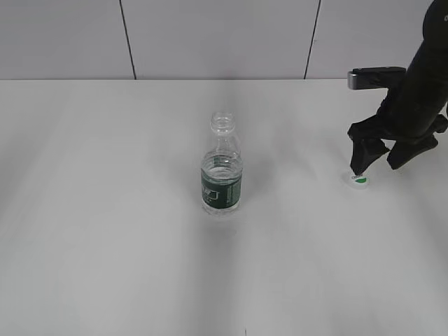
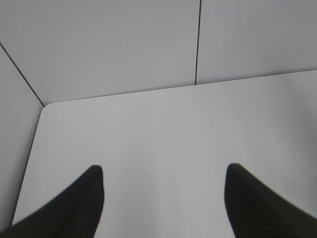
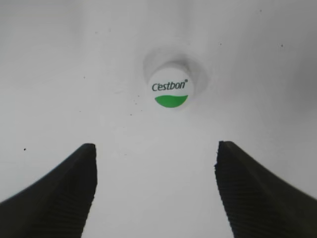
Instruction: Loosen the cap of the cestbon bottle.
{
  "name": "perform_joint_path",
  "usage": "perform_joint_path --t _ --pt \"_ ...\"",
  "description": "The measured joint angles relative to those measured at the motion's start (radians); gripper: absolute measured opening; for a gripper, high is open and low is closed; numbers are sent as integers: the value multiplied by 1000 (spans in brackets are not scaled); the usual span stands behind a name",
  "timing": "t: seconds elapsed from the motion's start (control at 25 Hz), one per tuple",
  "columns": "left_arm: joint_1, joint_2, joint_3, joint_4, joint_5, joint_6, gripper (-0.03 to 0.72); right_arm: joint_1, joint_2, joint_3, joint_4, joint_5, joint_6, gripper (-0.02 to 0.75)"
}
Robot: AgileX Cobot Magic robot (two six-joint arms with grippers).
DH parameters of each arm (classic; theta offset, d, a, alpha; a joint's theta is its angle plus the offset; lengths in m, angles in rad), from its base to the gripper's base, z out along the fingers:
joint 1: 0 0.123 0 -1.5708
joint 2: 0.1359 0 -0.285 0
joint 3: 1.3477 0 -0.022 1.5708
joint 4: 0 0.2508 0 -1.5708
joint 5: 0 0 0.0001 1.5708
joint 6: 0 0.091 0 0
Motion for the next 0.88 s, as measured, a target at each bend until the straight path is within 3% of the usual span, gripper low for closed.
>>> perform_joint_path --t 0.52,0.88 --pt "0 -486 105 -6 246 22 470 0 -50 0 0 0 0 564" --pt "0 -811 307 -34 369 22 470 0 -53 0 8 0 0 564"
